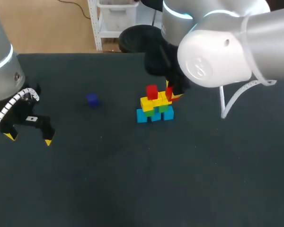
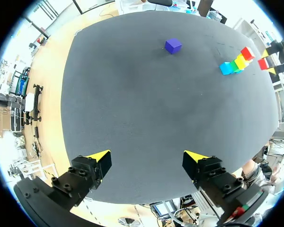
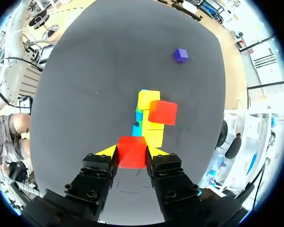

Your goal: Place the blue cubes, place green cubes on the blue cubes, place the yellow cubes on the green cubes, then place the red cubes on the yellow cubes, and place purple cube on the red cubes.

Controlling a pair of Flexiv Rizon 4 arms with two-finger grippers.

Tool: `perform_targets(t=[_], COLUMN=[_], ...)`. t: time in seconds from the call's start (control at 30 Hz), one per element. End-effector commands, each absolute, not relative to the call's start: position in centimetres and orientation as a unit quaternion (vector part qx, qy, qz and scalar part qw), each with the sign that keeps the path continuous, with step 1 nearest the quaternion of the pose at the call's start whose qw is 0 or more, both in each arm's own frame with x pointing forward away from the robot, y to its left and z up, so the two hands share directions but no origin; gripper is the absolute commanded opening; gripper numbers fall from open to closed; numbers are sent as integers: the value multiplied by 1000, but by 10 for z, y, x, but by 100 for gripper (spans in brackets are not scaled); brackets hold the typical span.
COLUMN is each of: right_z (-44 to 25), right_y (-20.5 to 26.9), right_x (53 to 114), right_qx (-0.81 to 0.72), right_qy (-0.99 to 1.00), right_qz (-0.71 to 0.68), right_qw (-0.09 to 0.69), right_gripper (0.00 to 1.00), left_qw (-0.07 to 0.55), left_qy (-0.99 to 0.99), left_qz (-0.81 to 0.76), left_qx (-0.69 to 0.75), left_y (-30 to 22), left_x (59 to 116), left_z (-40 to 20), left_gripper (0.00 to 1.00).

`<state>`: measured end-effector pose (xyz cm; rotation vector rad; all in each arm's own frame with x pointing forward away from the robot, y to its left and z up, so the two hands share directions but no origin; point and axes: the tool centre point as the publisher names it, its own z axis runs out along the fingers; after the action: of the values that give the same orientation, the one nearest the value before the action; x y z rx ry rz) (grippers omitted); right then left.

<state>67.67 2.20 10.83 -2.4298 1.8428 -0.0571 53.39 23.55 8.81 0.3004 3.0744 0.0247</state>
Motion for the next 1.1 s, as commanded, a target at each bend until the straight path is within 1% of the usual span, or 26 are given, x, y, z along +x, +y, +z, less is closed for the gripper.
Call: perform_targets(t=[0.03, 1.1], right_z=[104, 102], right_y=[25, 35], right_x=[681, 697], right_qx=[-798, -806], right_qy=[601, 590], right_qz=[-14, -13], right_qw=[41, 39], right_gripper=[0, 0], left_qw=[25, 25], left_qy=[995, 995], left_qz=[8, 8], left_qx=[98, 98], left_y=[236, 236], left_x=[535, 535], left_z=[88, 88], left_gripper=[100, 100])
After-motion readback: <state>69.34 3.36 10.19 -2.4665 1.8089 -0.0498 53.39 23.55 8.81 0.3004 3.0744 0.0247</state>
